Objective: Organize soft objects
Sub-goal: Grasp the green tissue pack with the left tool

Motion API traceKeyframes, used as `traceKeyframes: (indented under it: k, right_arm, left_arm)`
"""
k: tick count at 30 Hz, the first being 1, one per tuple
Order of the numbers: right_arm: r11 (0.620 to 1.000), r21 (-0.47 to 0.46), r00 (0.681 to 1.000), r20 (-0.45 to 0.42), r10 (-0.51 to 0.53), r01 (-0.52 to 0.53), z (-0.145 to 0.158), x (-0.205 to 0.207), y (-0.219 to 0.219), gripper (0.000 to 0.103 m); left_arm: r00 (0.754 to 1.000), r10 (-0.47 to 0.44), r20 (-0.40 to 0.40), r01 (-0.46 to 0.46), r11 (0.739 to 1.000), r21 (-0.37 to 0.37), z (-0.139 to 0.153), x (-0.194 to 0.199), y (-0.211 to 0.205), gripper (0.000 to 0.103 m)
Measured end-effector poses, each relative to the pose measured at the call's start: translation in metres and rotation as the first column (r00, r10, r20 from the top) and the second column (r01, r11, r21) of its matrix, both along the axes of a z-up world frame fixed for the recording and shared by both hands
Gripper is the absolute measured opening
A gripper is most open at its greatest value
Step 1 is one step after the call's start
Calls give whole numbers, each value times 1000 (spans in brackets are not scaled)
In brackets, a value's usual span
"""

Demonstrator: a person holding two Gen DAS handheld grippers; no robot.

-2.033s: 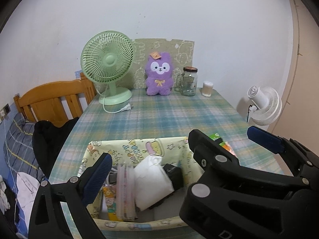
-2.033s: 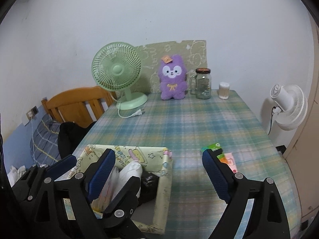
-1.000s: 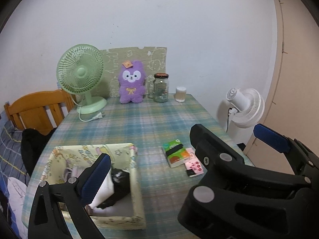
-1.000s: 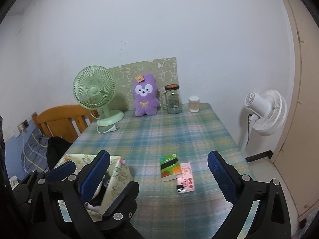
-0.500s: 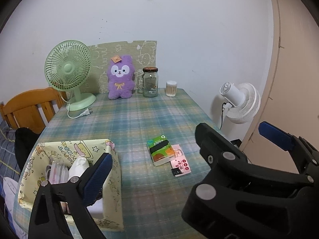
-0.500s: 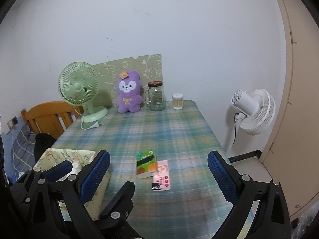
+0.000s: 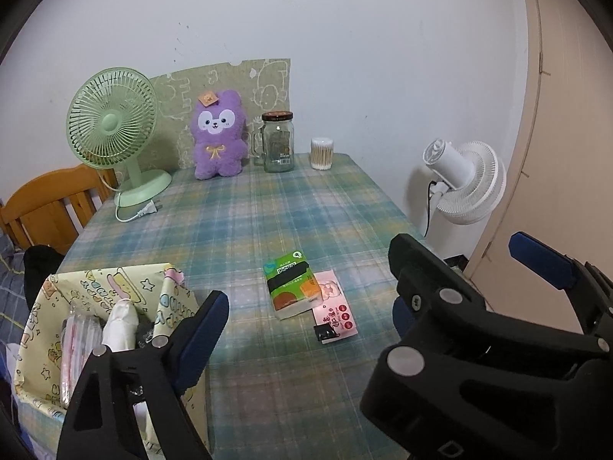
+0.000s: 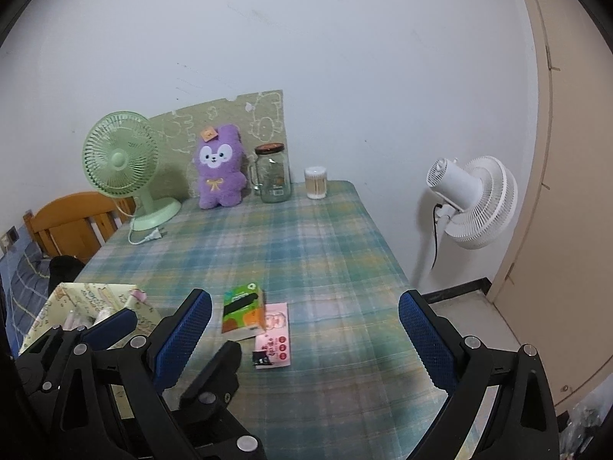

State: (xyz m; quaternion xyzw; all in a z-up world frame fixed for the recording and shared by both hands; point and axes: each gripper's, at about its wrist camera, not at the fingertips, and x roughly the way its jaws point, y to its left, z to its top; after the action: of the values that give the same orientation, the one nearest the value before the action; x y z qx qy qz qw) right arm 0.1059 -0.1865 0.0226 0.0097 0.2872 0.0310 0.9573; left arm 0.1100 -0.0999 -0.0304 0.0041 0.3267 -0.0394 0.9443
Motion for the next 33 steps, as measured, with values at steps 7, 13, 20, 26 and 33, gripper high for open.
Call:
traceKeyframes:
  k: [7,13,20,26,33]
  right_arm:
    - [1000,2,1000,-26,-15,15,-11,19,-7,100]
    - [1000,13,999,-48,-22,22,-21,34,-13,100]
    - [1000,-5,998,-56,-28,27,-32,49,-14,100]
    - [999,-24,997,-64,-34,33,-41,65,-16,100]
    - [999,-6,994,-104,-33,33,-57,82,-19,100]
  left_arm:
    - [1000,3,-30,-3,1000,3,-11,19,-7,84]
    - [998,23,-55,-23,1000,-2,-21,34,-11,84]
    - [994,48,-99,-48,999,-2,-34,51,-12,84]
    - [990,63,-126,-63,998,-1,-45,68,-14,84]
    - [982,79,-169,-81,997,-6,-61,88,-11,84]
